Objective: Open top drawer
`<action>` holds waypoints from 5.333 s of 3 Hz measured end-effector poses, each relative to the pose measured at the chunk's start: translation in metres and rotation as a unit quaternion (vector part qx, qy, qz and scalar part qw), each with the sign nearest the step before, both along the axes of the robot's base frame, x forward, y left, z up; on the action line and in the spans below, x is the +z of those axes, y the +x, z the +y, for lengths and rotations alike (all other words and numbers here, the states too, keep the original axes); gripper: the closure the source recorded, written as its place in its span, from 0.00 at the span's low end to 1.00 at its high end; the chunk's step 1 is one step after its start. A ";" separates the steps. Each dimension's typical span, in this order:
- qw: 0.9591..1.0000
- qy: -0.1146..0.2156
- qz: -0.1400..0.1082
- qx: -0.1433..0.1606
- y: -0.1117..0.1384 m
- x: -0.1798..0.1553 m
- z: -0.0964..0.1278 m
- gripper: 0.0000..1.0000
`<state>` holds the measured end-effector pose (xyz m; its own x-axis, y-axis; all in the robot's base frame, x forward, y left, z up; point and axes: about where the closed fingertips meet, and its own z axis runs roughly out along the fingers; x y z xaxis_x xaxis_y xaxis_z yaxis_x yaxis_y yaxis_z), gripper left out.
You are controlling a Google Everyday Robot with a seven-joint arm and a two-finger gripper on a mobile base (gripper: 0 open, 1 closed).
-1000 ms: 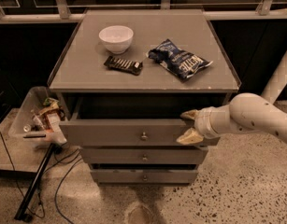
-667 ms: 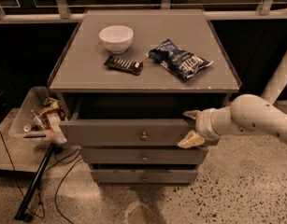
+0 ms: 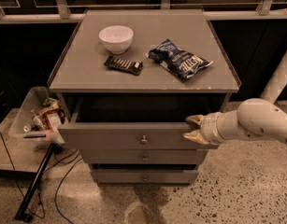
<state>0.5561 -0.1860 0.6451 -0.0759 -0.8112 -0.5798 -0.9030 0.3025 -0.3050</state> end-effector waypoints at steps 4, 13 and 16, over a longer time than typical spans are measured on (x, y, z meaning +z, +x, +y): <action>1.000 -0.001 -0.012 0.002 -0.029 0.017 -0.002 0.58; 1.000 0.001 0.010 0.020 -0.014 -0.005 0.017 0.42; 1.000 0.001 0.003 0.022 -0.025 0.008 0.015 1.00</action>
Offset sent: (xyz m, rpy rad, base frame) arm -0.1437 -0.0599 -0.0001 -0.0212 0.0098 -0.0711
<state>0.5315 -0.1710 0.6526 -0.0429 -0.8132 -0.5805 -0.9172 0.2624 -0.2999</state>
